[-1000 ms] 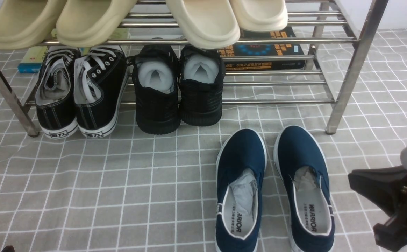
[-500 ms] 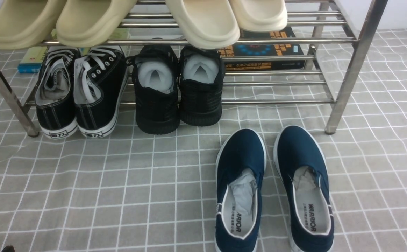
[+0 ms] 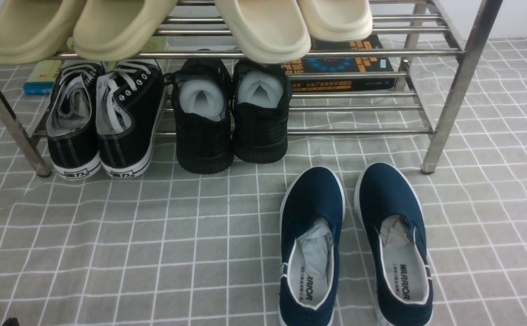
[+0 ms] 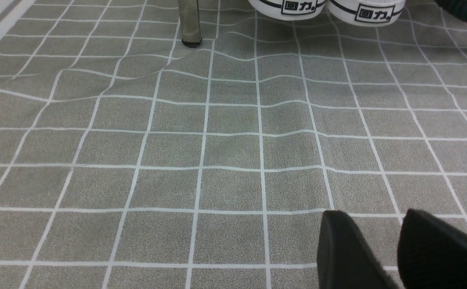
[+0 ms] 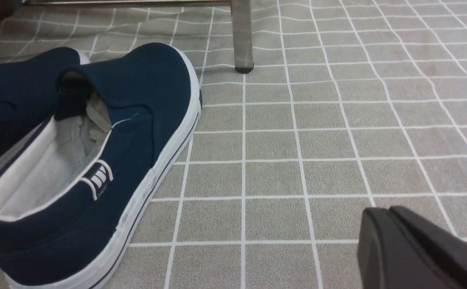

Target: Take the shoes off the shelf with your hand from the grey coffee tablecloth.

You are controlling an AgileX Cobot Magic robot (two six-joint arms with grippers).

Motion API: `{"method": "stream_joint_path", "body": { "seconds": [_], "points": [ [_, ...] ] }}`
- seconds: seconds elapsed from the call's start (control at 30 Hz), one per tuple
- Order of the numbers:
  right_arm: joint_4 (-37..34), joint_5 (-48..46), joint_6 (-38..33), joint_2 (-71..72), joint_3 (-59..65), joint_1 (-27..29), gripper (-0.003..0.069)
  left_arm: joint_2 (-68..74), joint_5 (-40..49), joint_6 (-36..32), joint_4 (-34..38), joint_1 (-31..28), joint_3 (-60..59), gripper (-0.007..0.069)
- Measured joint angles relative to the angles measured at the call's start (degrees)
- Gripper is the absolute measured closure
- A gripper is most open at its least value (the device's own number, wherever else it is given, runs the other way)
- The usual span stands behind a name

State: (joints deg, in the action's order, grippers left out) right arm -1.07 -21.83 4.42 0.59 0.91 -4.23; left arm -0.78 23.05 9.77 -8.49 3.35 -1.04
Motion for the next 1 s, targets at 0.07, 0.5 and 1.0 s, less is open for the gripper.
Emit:
{"method": "stream_joint_path", "body": {
  "seconds": [0.07,0.5,1.0],
  "points": [
    [-0.14,-0.27,-0.06,0.00,-0.07,0.00,0.0643,0.00,0.00,0.00,0.00,0.00,0.00,0.0384],
    [-0.14,-0.31,-0.06,0.00,-0.07,0.00,0.0627,0.00,0.00,0.00,0.00,0.00,0.00,0.0384],
    [-0.14,-0.31,-0.23,0.00,-0.07,0.00,0.0607,0.00,0.00,0.00,0.00,0.00,0.00,0.0384]
  ]
}}
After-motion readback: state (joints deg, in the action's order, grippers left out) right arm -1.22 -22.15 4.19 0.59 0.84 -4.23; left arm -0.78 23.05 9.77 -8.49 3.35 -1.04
